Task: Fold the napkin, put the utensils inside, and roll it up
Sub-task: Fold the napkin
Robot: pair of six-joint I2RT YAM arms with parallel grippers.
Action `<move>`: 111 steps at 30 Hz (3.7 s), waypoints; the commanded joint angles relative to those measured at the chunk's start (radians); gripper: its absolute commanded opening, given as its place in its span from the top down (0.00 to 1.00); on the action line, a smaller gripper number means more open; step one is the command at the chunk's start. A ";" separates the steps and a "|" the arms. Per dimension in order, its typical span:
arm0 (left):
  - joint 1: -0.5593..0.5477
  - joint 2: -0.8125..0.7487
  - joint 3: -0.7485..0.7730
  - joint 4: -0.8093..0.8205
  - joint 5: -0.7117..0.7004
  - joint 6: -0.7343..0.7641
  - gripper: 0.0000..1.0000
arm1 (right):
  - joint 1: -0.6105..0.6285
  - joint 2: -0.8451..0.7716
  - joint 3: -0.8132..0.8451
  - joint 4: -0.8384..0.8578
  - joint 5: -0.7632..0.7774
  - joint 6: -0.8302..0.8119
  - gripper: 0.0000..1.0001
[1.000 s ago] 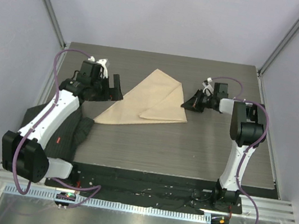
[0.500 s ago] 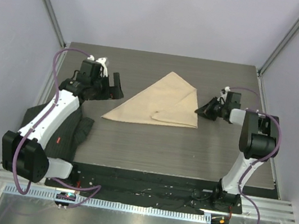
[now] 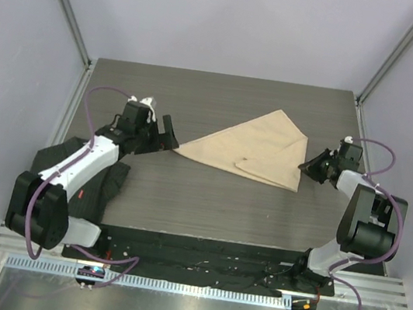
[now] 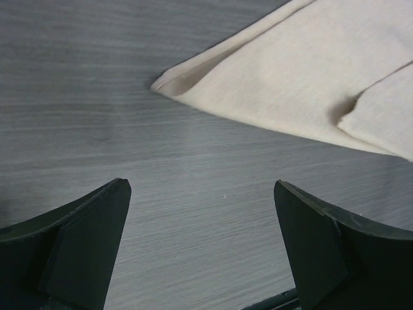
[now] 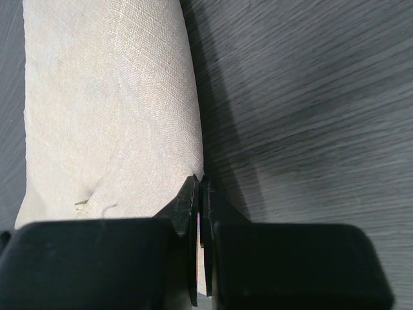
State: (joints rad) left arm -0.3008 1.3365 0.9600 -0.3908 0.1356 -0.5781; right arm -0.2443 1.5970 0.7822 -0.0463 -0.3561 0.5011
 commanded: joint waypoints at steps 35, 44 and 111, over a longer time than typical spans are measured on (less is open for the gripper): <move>0.025 0.378 -0.210 0.645 -0.065 -0.365 0.59 | -0.003 -0.221 0.045 -0.102 -0.112 -0.007 0.56; 0.025 0.432 -0.185 0.656 -0.053 -0.316 0.72 | -0.003 -0.224 0.051 -0.096 -0.130 -0.007 0.56; -0.606 0.998 0.709 0.761 0.407 -0.140 1.00 | 0.244 -0.473 -0.032 -0.099 0.080 0.091 0.55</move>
State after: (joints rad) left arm -0.8867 2.3146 1.6028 0.3790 0.5175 -0.7578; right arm 0.0002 1.1549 0.7559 -0.1612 -0.2611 0.5793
